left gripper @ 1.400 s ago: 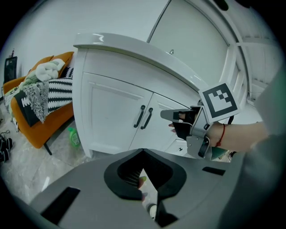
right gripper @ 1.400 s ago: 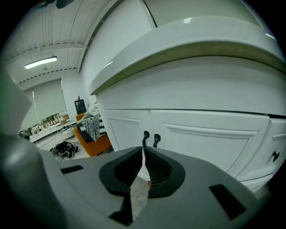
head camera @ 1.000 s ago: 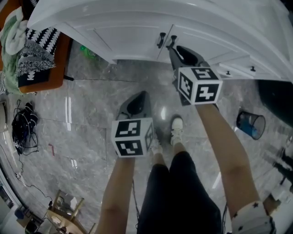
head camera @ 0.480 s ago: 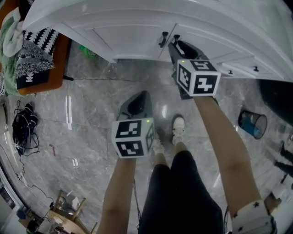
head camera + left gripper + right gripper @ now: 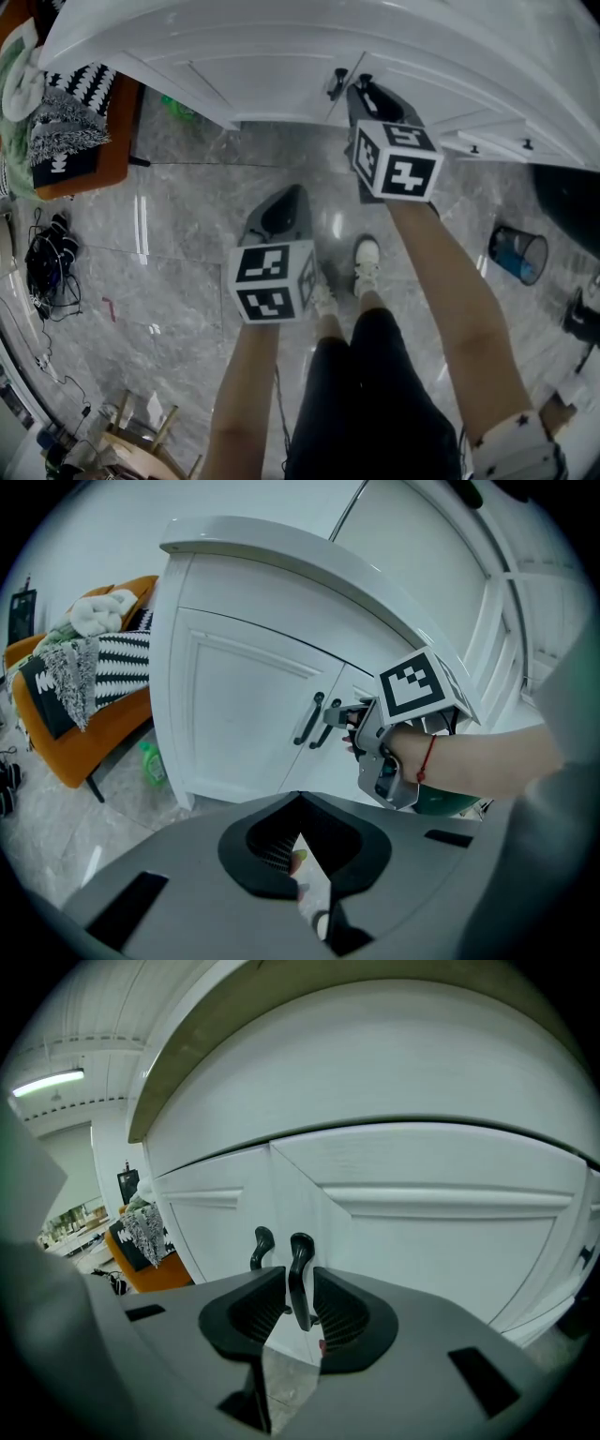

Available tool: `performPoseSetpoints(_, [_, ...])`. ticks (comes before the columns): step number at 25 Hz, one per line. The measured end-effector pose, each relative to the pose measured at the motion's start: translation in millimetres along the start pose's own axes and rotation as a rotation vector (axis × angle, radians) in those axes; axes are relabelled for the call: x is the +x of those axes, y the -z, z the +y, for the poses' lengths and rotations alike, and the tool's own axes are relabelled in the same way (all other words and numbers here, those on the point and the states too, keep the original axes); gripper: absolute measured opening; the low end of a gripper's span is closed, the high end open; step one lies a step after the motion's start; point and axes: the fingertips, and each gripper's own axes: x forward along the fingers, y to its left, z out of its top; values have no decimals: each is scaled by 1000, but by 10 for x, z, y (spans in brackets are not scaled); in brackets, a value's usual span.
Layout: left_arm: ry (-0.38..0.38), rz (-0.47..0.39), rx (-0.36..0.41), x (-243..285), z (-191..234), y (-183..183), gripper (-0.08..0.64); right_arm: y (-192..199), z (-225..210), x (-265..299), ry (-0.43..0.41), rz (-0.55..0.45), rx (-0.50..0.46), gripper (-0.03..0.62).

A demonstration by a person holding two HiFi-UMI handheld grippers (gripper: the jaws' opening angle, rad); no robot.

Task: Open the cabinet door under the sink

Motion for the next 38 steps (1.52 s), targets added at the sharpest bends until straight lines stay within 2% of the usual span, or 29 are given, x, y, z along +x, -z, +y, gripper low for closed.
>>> performPoseSetpoints(4, [2,4,-1,12,17,-10,5,-9,-12,2,51,-15,15,87])
performPoseSetpoints(7, [0,5,-5,17,34,-4,5,-2,-8,-8,59,-20,3,81])
performPoseSetpoints(9, [-1,6,-13,26,39,6,5,1,3,-8,55,-20,-12,51])
performPoseSetpoints(17, [0,14,-22,28,44,84,5,8,35,-8,-14,-29,-79,49])
performPoseSetpoints(38, [-2,9,-43,-19,-23,99,5,134,112,-187,-46,-13,-102,46])
